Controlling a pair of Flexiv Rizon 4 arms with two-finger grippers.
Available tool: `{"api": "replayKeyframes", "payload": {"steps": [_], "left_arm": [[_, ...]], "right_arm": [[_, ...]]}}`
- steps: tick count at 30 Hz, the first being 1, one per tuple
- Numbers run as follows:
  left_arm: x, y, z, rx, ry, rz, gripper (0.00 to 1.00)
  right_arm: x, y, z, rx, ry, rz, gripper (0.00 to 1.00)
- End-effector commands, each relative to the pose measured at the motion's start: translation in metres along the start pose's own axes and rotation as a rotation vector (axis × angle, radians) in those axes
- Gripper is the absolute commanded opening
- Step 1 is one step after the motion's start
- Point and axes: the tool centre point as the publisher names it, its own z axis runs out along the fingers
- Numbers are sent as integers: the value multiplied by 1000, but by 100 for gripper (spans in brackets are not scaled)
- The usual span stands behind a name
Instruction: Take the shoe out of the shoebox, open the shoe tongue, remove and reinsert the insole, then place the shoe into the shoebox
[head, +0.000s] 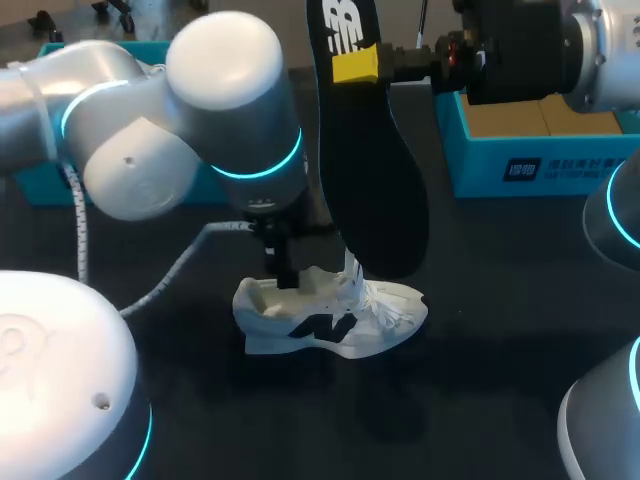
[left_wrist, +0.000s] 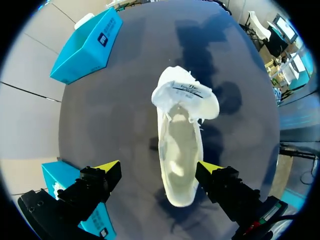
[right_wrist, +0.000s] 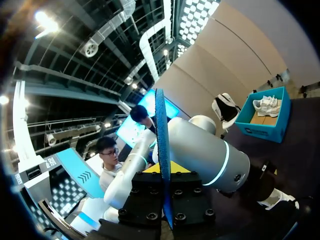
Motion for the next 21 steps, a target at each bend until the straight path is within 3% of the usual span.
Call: {"api": "replayKeyframes", "payload": {"steps": [1,13,21], "left_arm": [[-3,-7,25,32,11,5,100],[-12,-24,62,93,46,-4,100],[-4,-33,89,97,45,-18,100]], "right_arm": [[-1,0,4,-1,-2,1,0],[-1,0,4,-1,-2,1,0],[-1,0,4,-1,-2,1,0]]}}
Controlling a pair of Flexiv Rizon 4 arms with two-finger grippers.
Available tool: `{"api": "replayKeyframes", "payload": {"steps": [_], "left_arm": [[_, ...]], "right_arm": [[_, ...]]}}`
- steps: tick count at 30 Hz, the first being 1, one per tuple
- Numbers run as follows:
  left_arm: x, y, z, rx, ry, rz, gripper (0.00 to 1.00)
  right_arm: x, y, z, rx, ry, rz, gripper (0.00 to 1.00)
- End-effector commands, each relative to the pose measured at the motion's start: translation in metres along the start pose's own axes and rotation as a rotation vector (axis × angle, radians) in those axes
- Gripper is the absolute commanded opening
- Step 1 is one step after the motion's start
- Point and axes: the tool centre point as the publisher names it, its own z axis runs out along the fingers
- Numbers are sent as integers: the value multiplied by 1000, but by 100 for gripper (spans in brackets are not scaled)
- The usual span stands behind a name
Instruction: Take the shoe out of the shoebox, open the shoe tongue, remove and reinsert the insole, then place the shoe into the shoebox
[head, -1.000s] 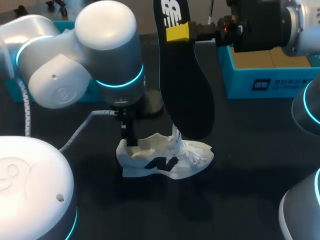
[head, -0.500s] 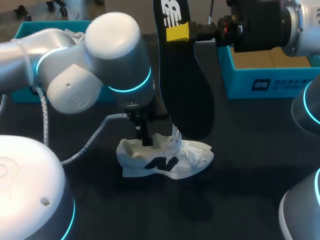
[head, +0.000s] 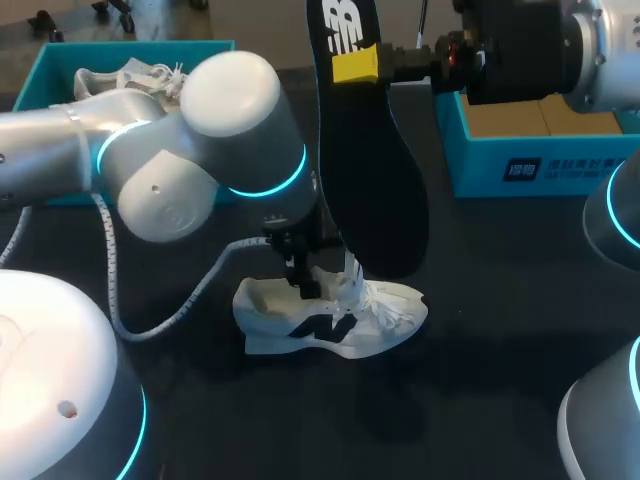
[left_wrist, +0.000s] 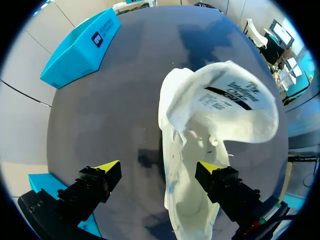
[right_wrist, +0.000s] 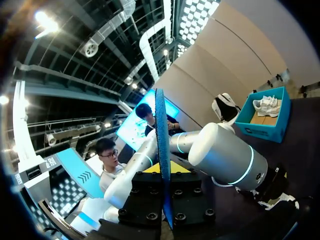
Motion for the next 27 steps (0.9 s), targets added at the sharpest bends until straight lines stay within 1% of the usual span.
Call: {"api": "replayKeyframes", "payload": {"steps": [1,5,8,9,12,13,14,15,17,20,21,22,23,24,27], "left_arm": [[0,-6,26,-1,-3,-1,95],[2,-5,33,-11,7,-7,90],[4,-3,37,-11,23,-4,93],[5,-3,38,-12,24,-3,92],[6,2,40,-6,47,-7,84],[7,3,40,-1,59,-6,80],[7,3,40,2,61,-5,67],[7,4,41,-5,64,-3,57],[8,4,43,-16,67,0,50],[8,4,44,-25,71,-9,46],[8,4,44,-24,72,-10,42],[8,4,43,-21,77,-12,25],[9,4,42,-12,85,-10,16],[9,3,41,-8,89,-7,0],[11,2,38,-7,100,9,0]], "right_arm": [[-1,0,4,-1,-2,1,0],[-1,0,4,-1,-2,1,0],[-1,0,4,-1,-2,1,0],[-1,0,4,-1,-2,1,0],[-1,0,4,-1,-2,1,0],[-1,0,4,-1,-2,1,0],[-1,0,4,-1,-2,1,0],[-1,0,4,-1,-2,1,0],[-1,0,4,-1,-2,1,0],[-1,0,4,-1,-2,1,0],[-1,0,4,-1,-2,1,0],[-1,0,4,-1,-2,1,0],[-1,0,4,-1,-2,1,0],[-1,0,4,-1,-2,1,0],[-1,0,4,-1,-2,1,0]]}}
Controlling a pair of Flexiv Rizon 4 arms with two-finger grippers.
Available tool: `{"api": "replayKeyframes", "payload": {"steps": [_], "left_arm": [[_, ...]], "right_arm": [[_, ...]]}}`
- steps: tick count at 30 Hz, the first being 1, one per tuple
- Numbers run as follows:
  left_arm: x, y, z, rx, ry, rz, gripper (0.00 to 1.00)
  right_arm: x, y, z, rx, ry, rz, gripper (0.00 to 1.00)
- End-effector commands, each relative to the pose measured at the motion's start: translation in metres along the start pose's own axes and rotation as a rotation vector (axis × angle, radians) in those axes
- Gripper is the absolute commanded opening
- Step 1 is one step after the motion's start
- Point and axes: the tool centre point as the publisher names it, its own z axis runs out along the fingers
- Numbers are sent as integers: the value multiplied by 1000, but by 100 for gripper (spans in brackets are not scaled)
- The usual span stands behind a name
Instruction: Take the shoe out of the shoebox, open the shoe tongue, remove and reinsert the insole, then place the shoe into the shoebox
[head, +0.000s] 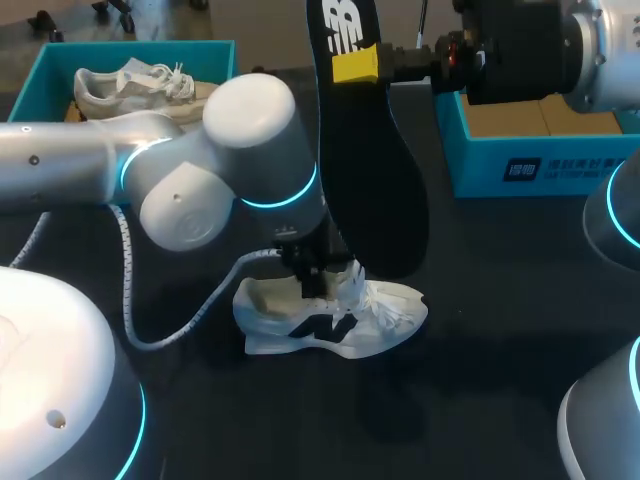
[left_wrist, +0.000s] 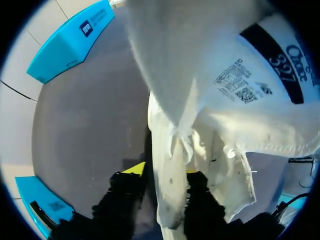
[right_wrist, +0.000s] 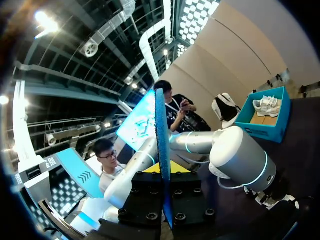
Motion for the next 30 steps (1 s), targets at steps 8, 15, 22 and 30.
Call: {"api": "replayKeyframes", "payload": {"steps": [8,15,22,30], "left_arm": [[-3,-2,-15,-2,71,80,0],[-9,-1,-37,54,215,234,0],[-14,-6,-48,40,395,593,0],[-32,-8,-60,53,522,999,0]], "right_arm": [[-1,0,4,-1,-2,1,0],[-1,0,4,-1,-2,1,0],[-1,0,4,-1,-2,1,0],[-1,0,4,-1,-2,1,0]]}}
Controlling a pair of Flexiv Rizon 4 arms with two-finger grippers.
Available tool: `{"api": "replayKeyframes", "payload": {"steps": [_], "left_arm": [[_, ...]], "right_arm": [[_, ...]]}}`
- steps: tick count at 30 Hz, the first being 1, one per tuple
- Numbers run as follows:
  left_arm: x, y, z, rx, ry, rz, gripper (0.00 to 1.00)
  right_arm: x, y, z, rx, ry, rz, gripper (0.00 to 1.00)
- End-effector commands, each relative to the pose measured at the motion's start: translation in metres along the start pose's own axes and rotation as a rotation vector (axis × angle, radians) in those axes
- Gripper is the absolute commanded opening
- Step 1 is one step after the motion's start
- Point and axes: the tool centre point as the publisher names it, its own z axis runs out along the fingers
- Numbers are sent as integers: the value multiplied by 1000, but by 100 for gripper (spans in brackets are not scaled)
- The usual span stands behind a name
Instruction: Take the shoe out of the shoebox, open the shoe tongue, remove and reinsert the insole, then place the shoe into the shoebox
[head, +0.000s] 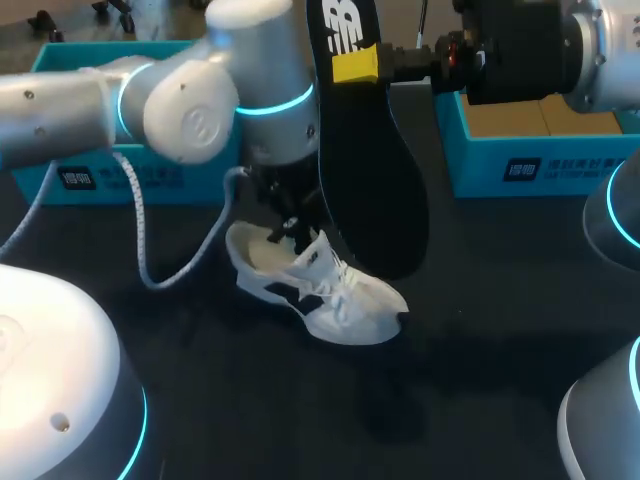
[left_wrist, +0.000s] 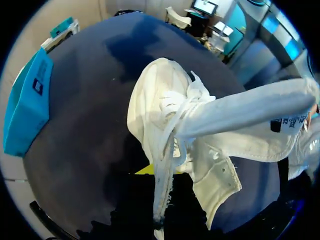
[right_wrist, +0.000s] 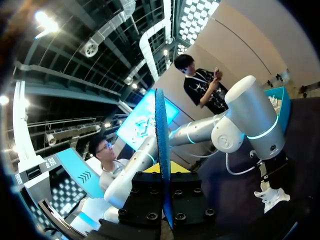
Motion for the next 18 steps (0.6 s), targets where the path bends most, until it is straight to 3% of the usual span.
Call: {"api": "replayKeyframes", "payload": {"steps": [1,18], "left_arm": [[-12,3,-14,-10,246,430,0],[-15,2,-20,-17,255,473,0]], "right_arm": [[-1,0,4,-1,-2,1,0],[-1,0,4,-1,-2,1,0]]}}
